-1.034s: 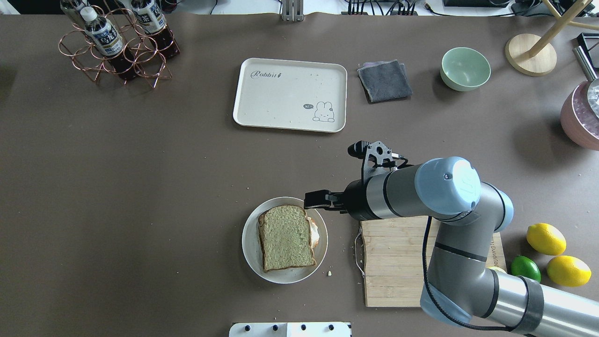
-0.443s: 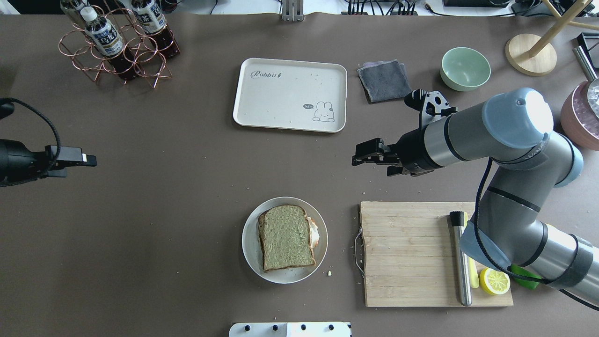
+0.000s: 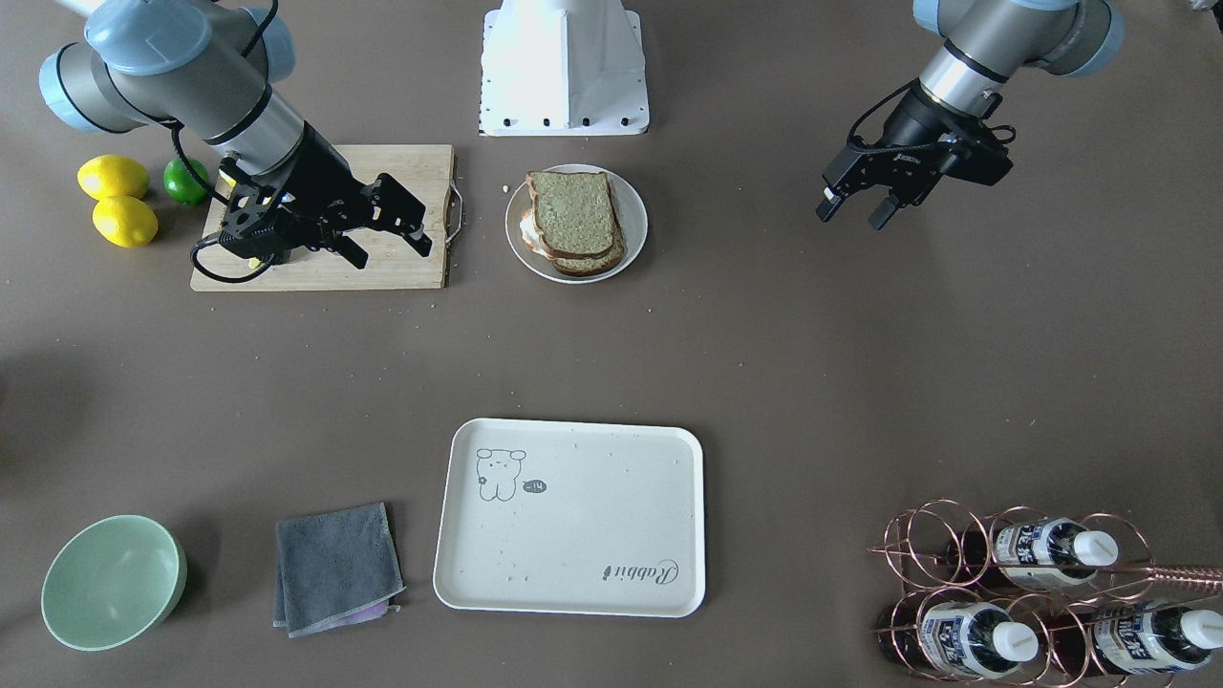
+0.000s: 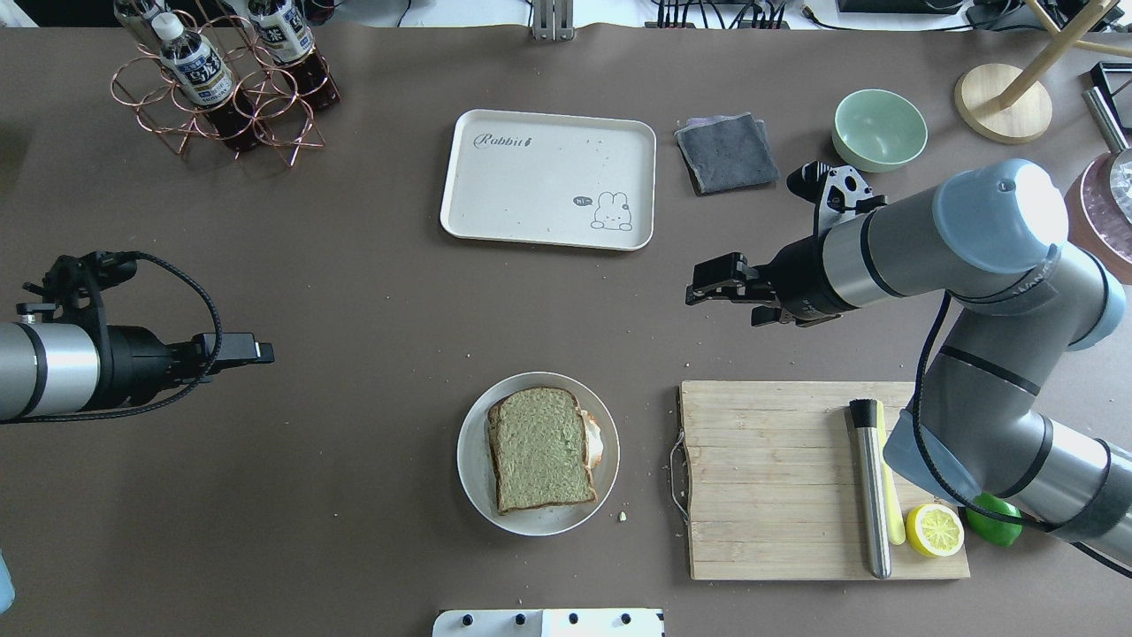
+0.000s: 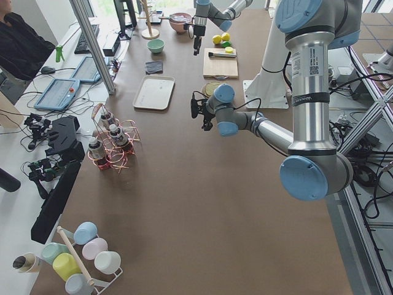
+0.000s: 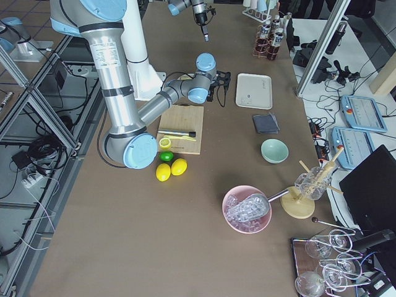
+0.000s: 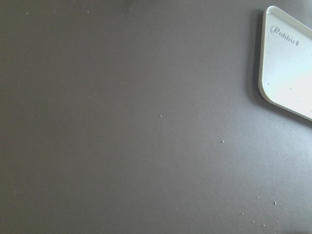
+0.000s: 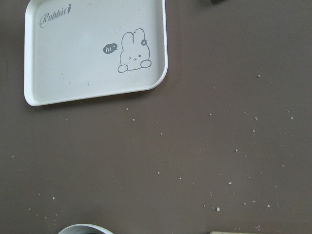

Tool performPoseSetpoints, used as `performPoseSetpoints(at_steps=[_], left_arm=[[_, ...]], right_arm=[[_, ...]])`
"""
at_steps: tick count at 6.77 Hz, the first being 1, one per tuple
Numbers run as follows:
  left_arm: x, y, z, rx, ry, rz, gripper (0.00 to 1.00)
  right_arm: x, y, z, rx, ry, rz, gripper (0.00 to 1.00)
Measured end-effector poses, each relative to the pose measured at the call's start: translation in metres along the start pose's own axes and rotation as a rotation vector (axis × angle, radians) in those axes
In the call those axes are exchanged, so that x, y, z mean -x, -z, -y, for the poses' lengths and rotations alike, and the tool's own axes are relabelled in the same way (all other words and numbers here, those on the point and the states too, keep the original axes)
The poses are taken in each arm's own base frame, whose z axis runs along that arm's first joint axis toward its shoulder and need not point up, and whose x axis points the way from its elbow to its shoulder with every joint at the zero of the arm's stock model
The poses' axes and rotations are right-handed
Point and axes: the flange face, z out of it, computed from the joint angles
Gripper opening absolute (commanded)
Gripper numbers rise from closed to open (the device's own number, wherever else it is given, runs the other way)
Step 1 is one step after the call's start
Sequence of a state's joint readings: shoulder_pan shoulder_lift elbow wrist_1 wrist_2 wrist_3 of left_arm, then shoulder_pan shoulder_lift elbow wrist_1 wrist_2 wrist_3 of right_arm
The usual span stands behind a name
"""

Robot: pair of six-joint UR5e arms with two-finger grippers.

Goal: Make sandwich and place on tray
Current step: 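Release the bread and raise the right gripper while the left arm reaches in, then move the left gripper to the plate rim and grasp the plate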

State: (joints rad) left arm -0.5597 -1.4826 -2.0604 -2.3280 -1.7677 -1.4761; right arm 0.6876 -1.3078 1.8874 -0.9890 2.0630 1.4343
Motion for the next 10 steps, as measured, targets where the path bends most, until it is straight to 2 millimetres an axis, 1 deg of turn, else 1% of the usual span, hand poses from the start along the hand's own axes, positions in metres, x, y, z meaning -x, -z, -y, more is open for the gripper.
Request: performPoseSetpoints(at_steps=[1,2,3,4,5,6,7,8,10], left_arm=[[-0.028,-0.008,-0.017,-0.005,-0.017,0.02,0.98],[-0.048,-0.02,-0.037,-0.009,-0.038,0.024,0.97],[-0.067,-0.038,-0.051,-0.016,-0.046,0.019,0.97],[-0.095,-0.058,-0.06,-0.023,-0.039,0.02,0.92],[-0.133,-0.075,-0.074,-0.027,-0.033,0.032,0.88],[-0.162,-0.086,-0.092,-0.033,-0.034,0.048,0.86],[-0.172,-0.096,-0.104,-0.036,-0.033,0.065,0.84],[-0.172,-0.106,-0.113,-0.033,-0.034,0.082,0.79],[-0.171,-0.117,-0.129,-0.026,-0.044,0.095,0.67]], right_arm=[[-0.003,-0.001,0.001,-0.004,-0.002,-0.005,1.0],[-0.005,-0.002,0.001,-0.007,-0.004,-0.009,1.0],[-0.006,-0.003,0.002,-0.009,-0.006,-0.013,1.0],[-0.008,-0.004,0.002,-0.01,-0.007,-0.016,1.0],[-0.01,-0.004,0.002,-0.011,-0.009,-0.019,1.0],[-0.011,-0.006,0.003,-0.014,-0.01,-0.023,1.0],[-0.013,-0.007,0.003,-0.018,-0.011,-0.028,1.0],[-0.014,-0.009,0.004,-0.021,-0.012,-0.031,1.0],[-0.013,-0.015,0.0,-0.033,-0.007,-0.036,1.0]])
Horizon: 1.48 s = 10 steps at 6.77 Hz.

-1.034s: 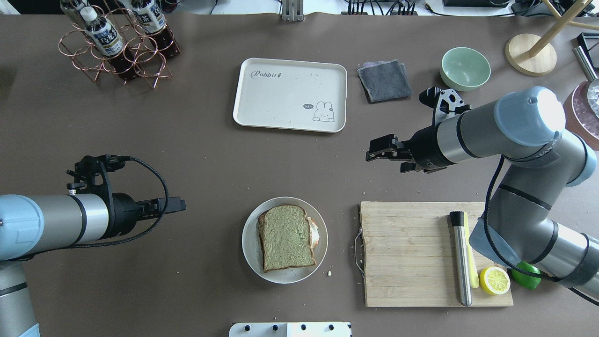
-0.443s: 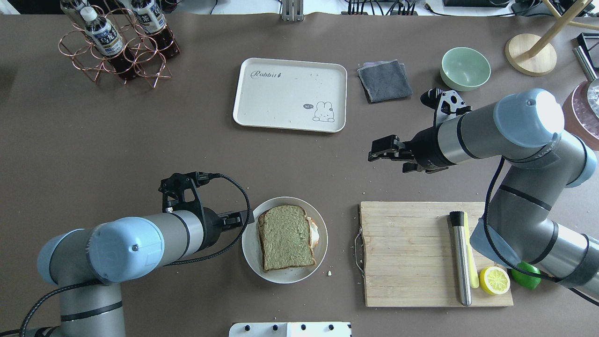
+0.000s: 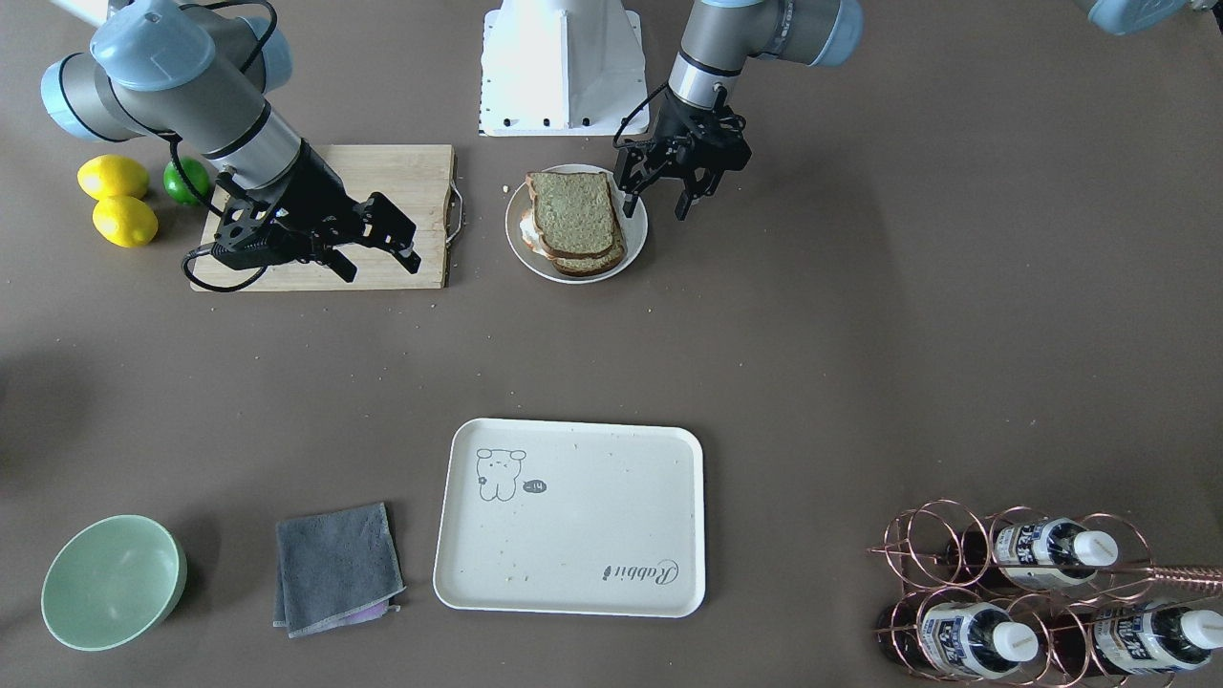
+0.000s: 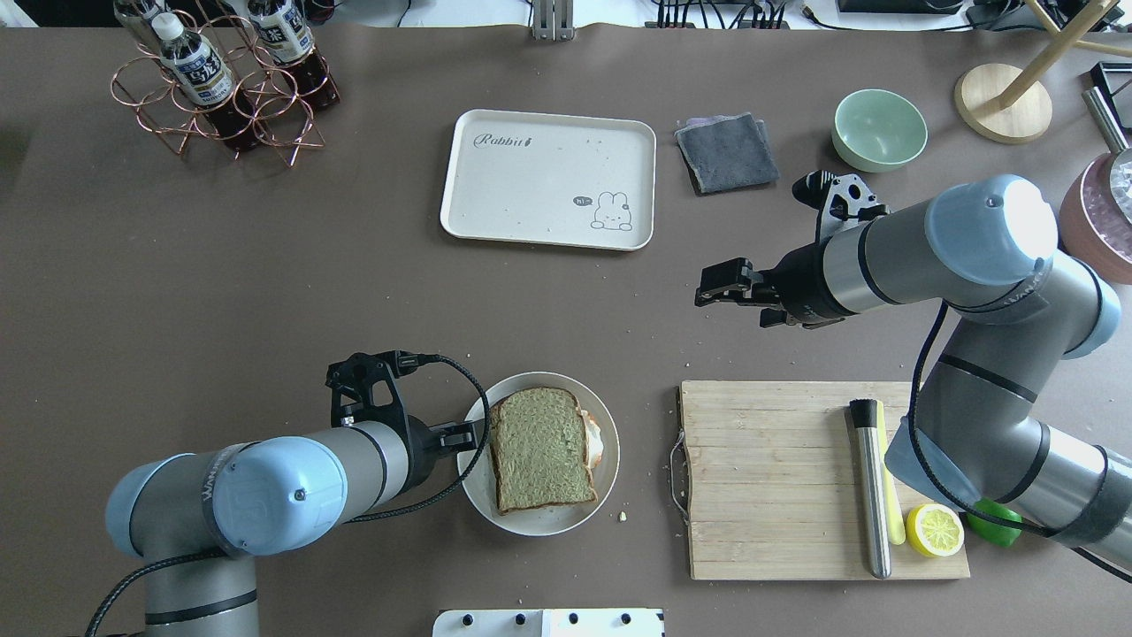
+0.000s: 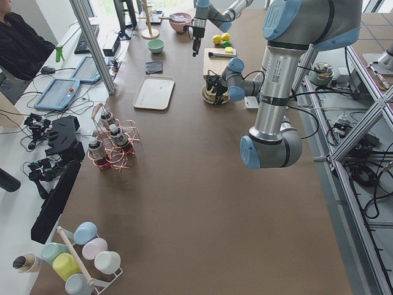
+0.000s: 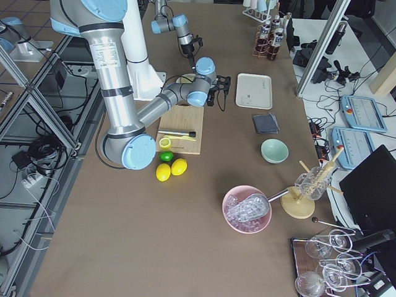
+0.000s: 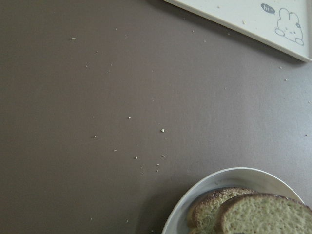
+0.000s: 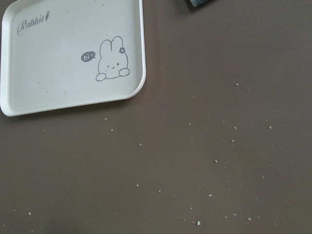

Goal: Make sandwich and place on tray
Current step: 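Move the left gripper to the plate rim and grasp the plate, then carry the sandwich plate with the left gripper onto the rabbit tray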

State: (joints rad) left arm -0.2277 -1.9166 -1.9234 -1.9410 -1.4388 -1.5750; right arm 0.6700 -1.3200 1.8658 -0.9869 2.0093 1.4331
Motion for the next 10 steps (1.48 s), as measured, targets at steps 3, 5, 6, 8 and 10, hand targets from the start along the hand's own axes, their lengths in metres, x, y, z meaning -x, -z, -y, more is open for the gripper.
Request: performPoseSetpoints(at_steps=[3,5,6,8,10], left_arm=[[-0.004,-0.021,-0.033,-0.019,0.012,-0.003,0.38],[-0.008,-0.03,-0.041,-0.017,0.027,0.0,0.0],[-0.009,-0.029,-0.04,-0.017,0.028,-0.002,0.0],[-0.011,-0.024,-0.033,-0.017,0.032,-0.011,0.0],[-0.024,-0.014,-0.021,-0.021,0.052,-0.038,0.0]], right_arm=[[0.001,-0.005,-0.005,-0.007,0.004,-0.005,1.0],[0.0,-0.007,-0.005,-0.01,0.004,-0.008,1.0],[0.001,-0.008,-0.006,-0.011,0.006,-0.008,1.0],[0.004,-0.011,-0.01,-0.013,0.011,-0.008,1.0],[0.003,-0.013,-0.012,-0.012,0.012,-0.01,1.0]])
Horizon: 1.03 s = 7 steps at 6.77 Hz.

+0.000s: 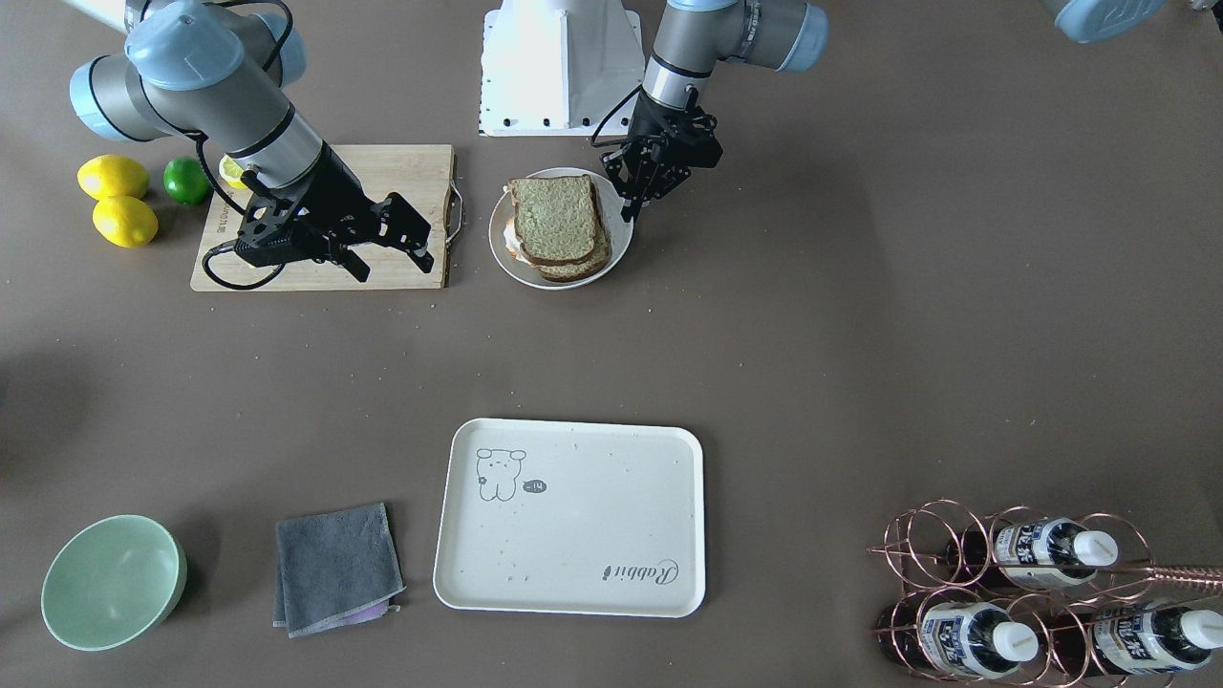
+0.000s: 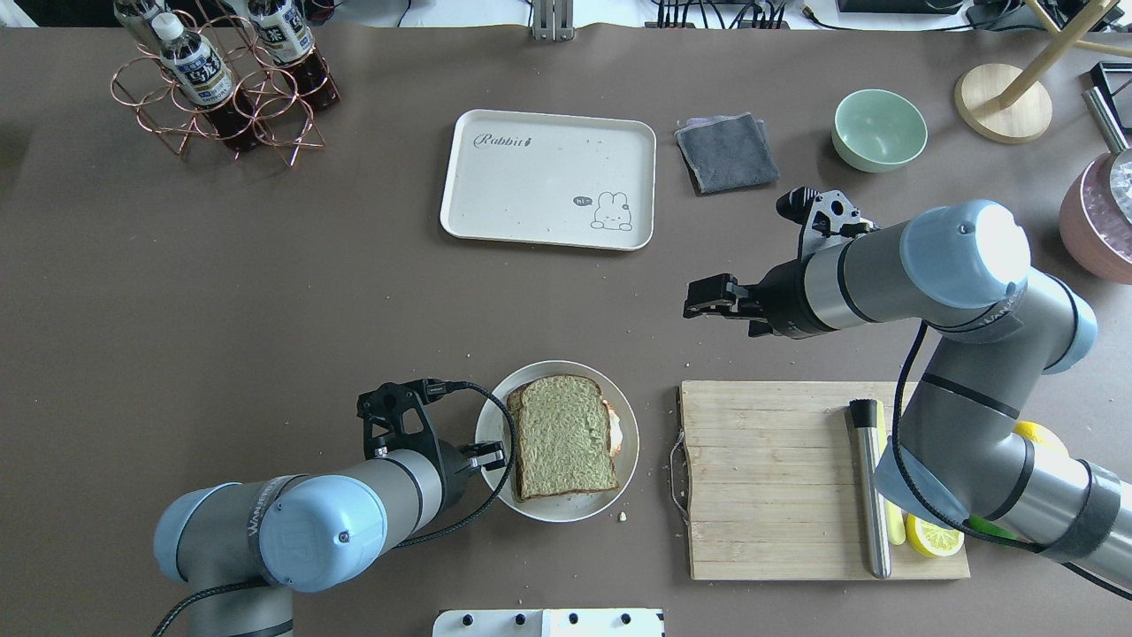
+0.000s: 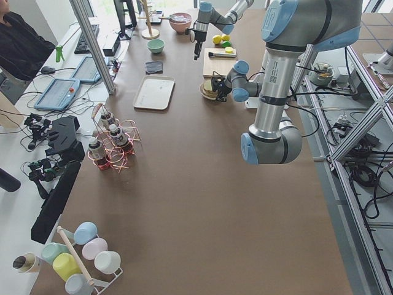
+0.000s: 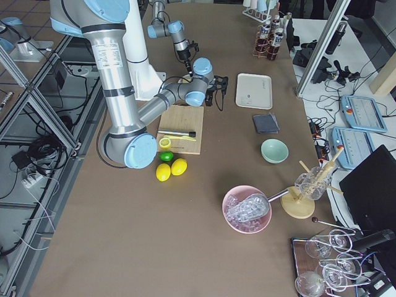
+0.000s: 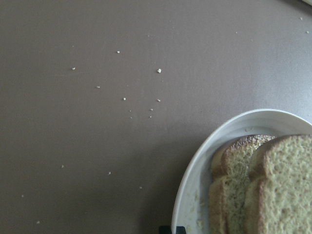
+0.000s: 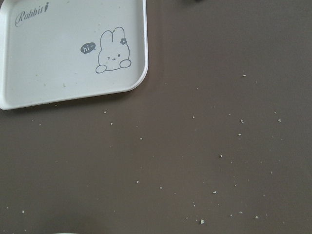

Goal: Make sandwich and place on tray
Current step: 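Carry the sandwich plate with the left gripper onto the rabbit tray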

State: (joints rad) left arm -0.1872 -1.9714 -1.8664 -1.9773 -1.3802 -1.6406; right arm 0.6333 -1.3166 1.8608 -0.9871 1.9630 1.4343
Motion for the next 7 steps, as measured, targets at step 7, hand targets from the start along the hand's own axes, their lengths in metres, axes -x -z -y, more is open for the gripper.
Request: performPoseSetpoints(at_steps=[7], left_arm=[[-0.054,-0.029,0.214,-0.169,0.335,0.021,0.0]], right_arm=[[-0.052,0.045,0.021,0.061,0.046,-0.005,1.0]])
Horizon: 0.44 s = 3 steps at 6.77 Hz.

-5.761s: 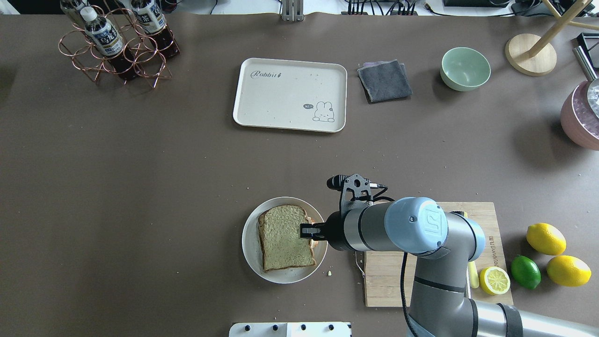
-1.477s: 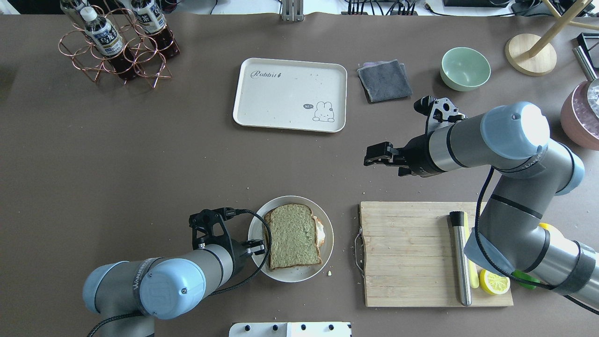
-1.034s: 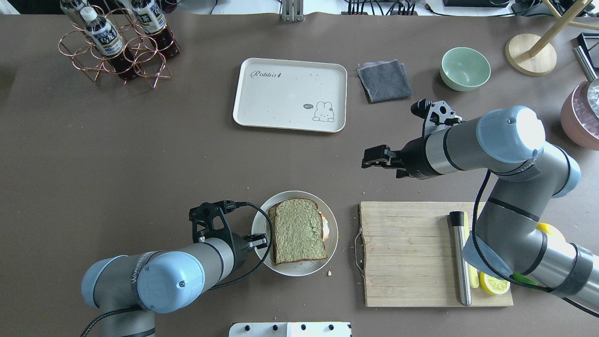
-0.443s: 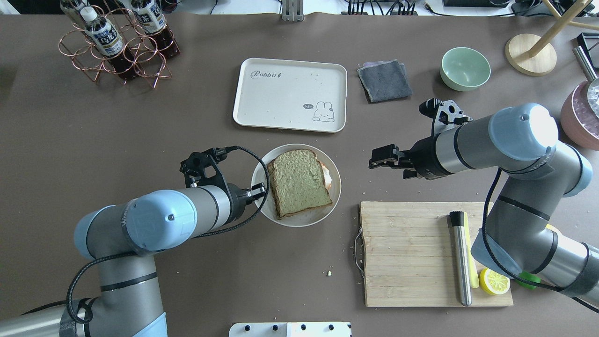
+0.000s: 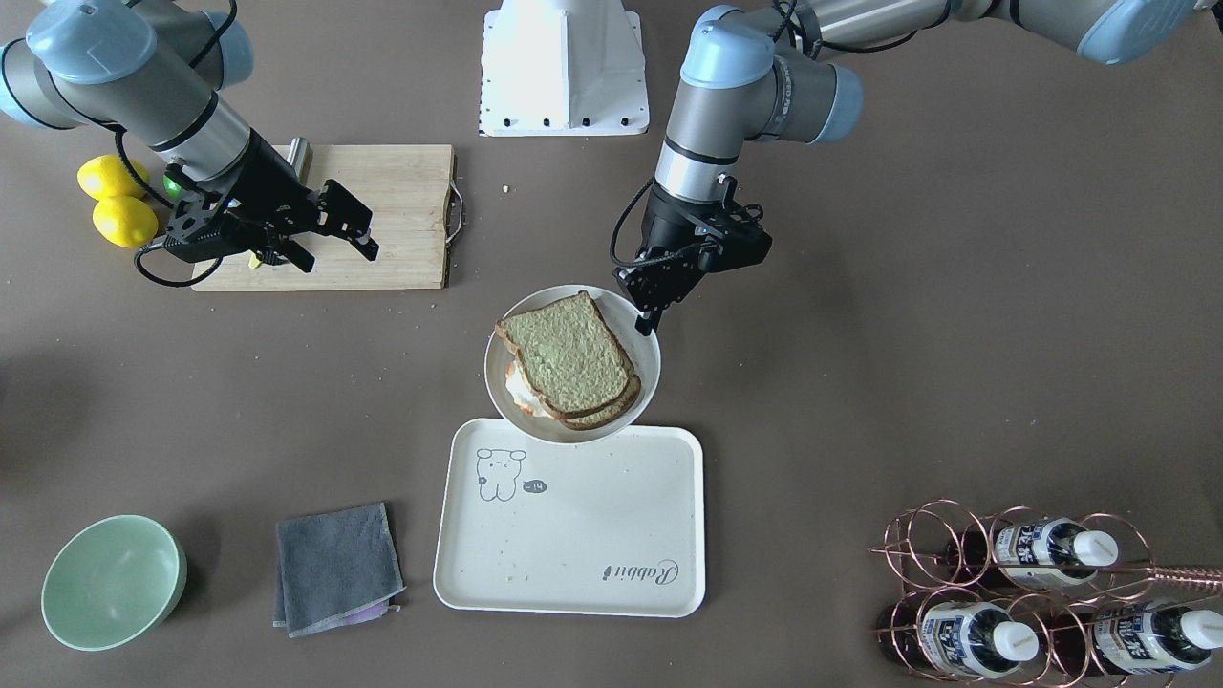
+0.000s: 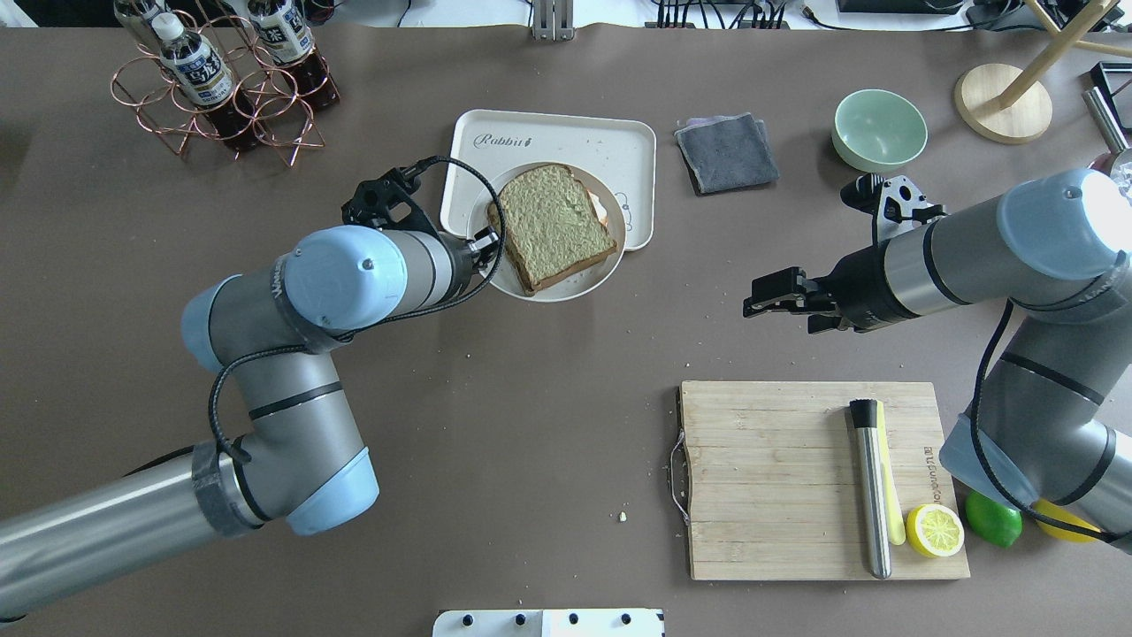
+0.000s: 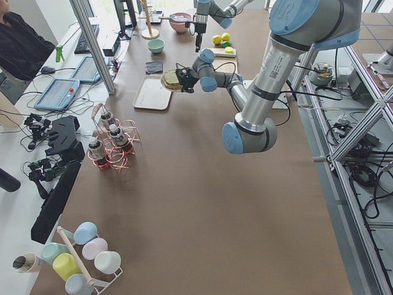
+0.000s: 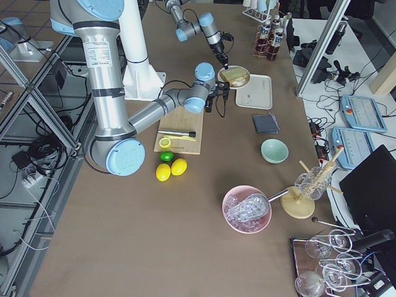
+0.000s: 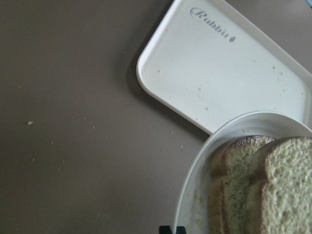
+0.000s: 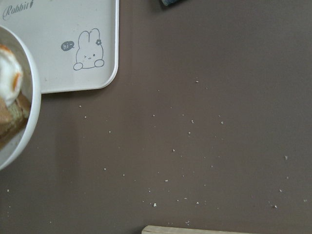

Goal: Make sandwich and place on tray
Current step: 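Carry the sandwich plate with the left gripper onto the rabbit tray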

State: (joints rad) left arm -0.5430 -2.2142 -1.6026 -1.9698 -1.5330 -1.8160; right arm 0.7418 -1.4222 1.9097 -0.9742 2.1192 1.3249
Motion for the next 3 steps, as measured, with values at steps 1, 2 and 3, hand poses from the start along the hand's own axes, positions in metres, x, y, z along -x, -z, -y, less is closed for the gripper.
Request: performPoseSetpoints(at_steps=[1,2,3], left_arm=[[-0.021,-0.023,0.021,-0.034,0.057,0.023,0.0],[-0.038,-0.048,0.037,-0.063,0.093,0.048,0.0],[-0.042,-0.075,0.049,-0.082,0.111,0.059,0.0]], right_arm=[[-0.005,0.005,0.004,0.001,0.002,0.0,1.0],[-0.006,0.007,0.006,0.0,0.002,0.0,1.0],[-0.006,0.007,0.007,-0.004,0.002,-0.001,1.0]])
